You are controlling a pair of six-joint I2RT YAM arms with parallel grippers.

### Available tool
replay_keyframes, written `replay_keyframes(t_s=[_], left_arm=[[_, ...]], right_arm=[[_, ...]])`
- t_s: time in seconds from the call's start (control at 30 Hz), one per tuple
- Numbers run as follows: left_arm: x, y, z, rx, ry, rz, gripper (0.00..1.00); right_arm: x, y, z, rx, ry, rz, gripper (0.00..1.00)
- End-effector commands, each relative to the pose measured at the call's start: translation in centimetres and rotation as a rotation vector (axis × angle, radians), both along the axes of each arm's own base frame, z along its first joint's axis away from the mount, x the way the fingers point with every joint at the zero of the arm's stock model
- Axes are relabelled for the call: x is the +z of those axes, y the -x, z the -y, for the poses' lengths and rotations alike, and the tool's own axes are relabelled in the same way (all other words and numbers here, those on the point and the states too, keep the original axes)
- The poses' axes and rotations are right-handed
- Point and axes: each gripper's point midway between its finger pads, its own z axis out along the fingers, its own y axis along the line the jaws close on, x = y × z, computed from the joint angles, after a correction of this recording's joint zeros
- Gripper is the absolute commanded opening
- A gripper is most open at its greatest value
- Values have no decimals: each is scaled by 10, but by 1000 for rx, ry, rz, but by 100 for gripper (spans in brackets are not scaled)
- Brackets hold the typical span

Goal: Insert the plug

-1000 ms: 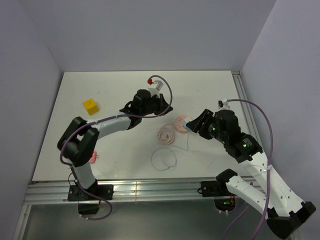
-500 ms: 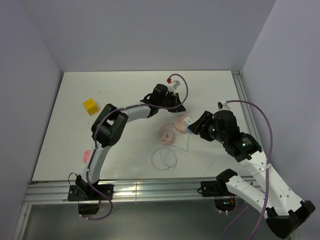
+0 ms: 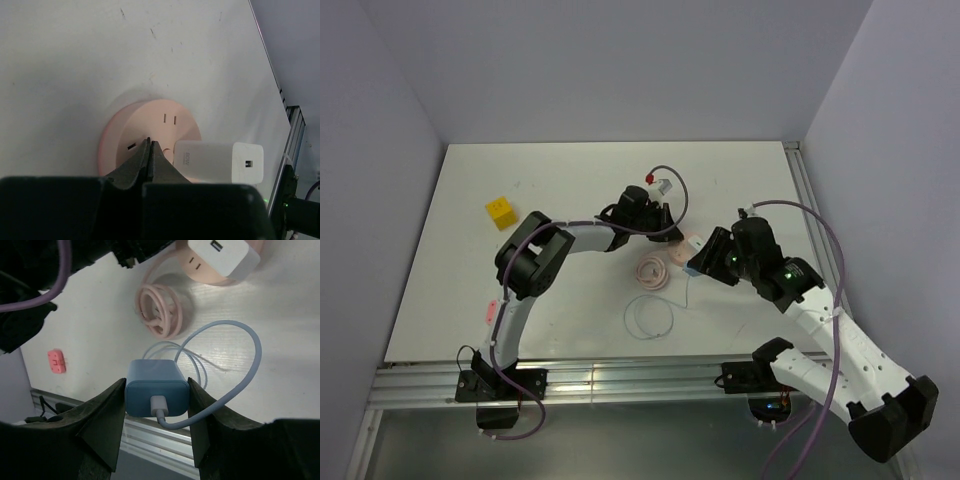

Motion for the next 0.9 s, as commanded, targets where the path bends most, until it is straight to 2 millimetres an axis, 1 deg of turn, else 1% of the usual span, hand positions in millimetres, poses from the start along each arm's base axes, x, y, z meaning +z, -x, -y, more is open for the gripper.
replay_keyframes(t_s=[0.0,0.03,0.07,0.1,0.13,0.17,0.2,0.23,0.27,0.3,0.33,0.37,0.5,0.53,0.57,0.6,0.63,0.67,0.7,0.77,0.8,0.83,0.87], left_arm=[[-21,21,-17,36,-59,-63,0],[-20,21,-19,51,-51,-65,0],[-30,29,-25,57,-68,-87,0],[-26,30,-28,69,-67,-83,0],[-33,36,-34,78,-74,-97,0],[-32,38,-37,86,-73,-97,0],[-25,39,-38,91,-60,-86,0],[-31,46,-45,95,-69,-102,0],[-22,46,-44,92,-43,-76,0],[-9,47,-45,94,-22,-57,0],[-6,50,-47,94,-20,-49,0],[6,50,-46,93,-3,-29,0],[15,61,-39,74,5,-46,0],[12,75,-35,67,15,-65,0],[13,74,-35,72,20,-67,0],[9,80,-34,69,16,-77,0],[6,84,-34,69,16,-83,0],[7,84,-34,81,28,-83,0],[1,90,-38,85,22,-96,0],[3,93,-41,100,38,-98,0],[1,94,-45,116,38,-95,0],[5,95,-46,125,49,-86,0],[2,99,-51,137,48,-95,0]], right_arm=[[-2,-7,-6,30,-6,18,0],[-5,-9,-5,24,6,14,0],[-10,-9,-3,20,23,-4,0],[-14,-11,-1,19,43,-8,0],[-19,-12,1,12,60,-18,0],[-27,-14,3,3,86,-33,0],[-33,-15,5,3,102,-47,0],[-39,-14,5,4,114,-63,0],[-46,-16,5,1,124,-84,0],[-51,-16,5,-6,124,-95,0],[-58,-17,3,-6,119,-107,0],[-61,-17,1,-3,116,-114,0],[-77,-22,-2,-8,120,-149,0],[-81,-29,-3,-18,135,-151,0],[-81,-30,-2,-19,138,-150,0],[-78,-34,-4,-19,135,-140,0],[-82,-36,-4,-17,146,-151,0],[-78,-40,-5,-17,144,-144,0],[-80,-43,-6,-19,151,-147,0],[-79,-47,-5,-25,160,-143,0],[-80,-50,-6,-27,163,-134,0],[-79,-52,-7,-25,163,-129,0],[-77,-56,-7,-28,162,-123,0]])
